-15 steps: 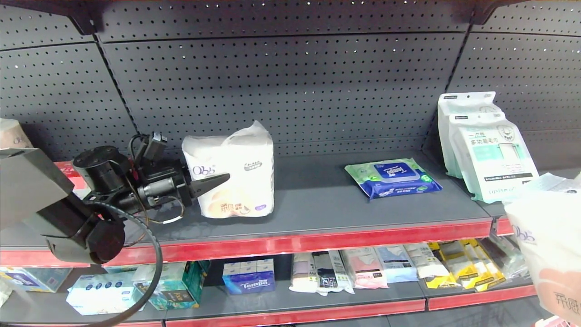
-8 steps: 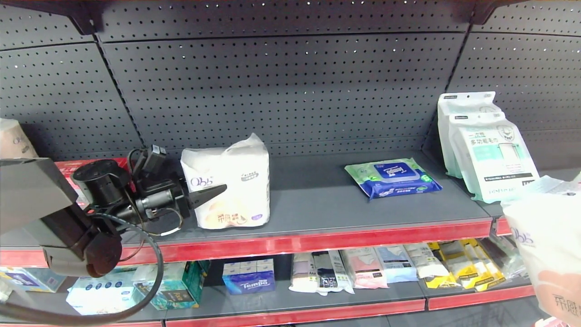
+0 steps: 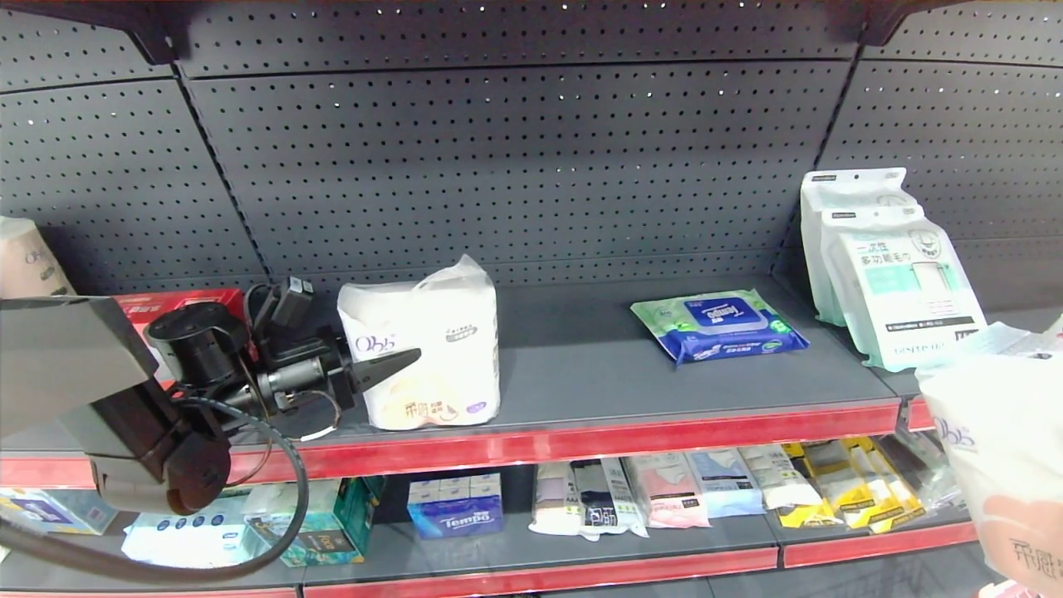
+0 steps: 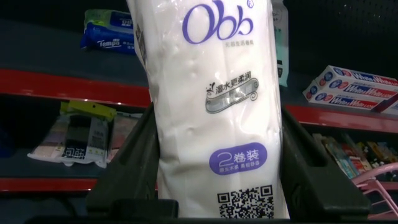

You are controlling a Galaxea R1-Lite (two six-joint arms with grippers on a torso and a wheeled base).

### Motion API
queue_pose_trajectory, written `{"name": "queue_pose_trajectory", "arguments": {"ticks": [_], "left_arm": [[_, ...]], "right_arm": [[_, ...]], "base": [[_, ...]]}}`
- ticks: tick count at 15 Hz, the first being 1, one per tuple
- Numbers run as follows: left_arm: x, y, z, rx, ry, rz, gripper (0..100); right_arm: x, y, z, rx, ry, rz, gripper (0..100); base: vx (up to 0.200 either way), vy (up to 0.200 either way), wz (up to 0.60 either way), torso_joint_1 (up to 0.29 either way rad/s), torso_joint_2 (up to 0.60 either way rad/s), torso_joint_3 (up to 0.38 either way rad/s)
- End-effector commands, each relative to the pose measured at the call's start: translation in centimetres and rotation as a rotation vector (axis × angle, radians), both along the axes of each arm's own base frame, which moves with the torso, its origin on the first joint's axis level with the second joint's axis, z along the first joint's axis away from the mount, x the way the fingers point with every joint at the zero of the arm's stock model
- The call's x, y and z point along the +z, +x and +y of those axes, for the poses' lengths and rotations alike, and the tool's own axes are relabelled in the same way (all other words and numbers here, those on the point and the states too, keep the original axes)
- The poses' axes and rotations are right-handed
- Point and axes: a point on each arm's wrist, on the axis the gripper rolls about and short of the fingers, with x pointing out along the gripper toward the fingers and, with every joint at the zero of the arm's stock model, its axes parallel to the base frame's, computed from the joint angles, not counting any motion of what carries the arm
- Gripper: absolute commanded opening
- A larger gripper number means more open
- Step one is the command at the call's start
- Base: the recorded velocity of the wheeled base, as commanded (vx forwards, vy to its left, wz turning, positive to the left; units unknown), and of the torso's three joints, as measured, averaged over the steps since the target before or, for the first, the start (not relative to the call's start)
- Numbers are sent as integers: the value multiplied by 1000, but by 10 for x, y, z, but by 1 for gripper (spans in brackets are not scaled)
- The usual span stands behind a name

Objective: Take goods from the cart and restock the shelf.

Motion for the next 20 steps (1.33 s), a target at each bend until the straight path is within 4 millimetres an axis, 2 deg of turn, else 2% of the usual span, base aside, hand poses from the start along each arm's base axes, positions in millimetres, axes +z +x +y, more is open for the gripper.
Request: {"name": "queue_pose_trajectory", "arguments": {"ticks": [1, 14, 20], "left_arm": [[-4, 0, 0, 0, 5, 9, 0], [4, -3, -2, -6, 27, -51, 0], [-1, -7, -2, -9, 32, -30, 0]], "right_arm": [[0, 0, 0, 1, 0, 2, 0], [-1, 1, 0, -2, 0, 8, 0], [-1, 1, 0, -2, 0, 10, 0]], "base": [[0, 0, 0, 0, 0, 0], [0, 0, 0, 0, 0, 0], [0, 0, 0, 0, 0, 0]]}}
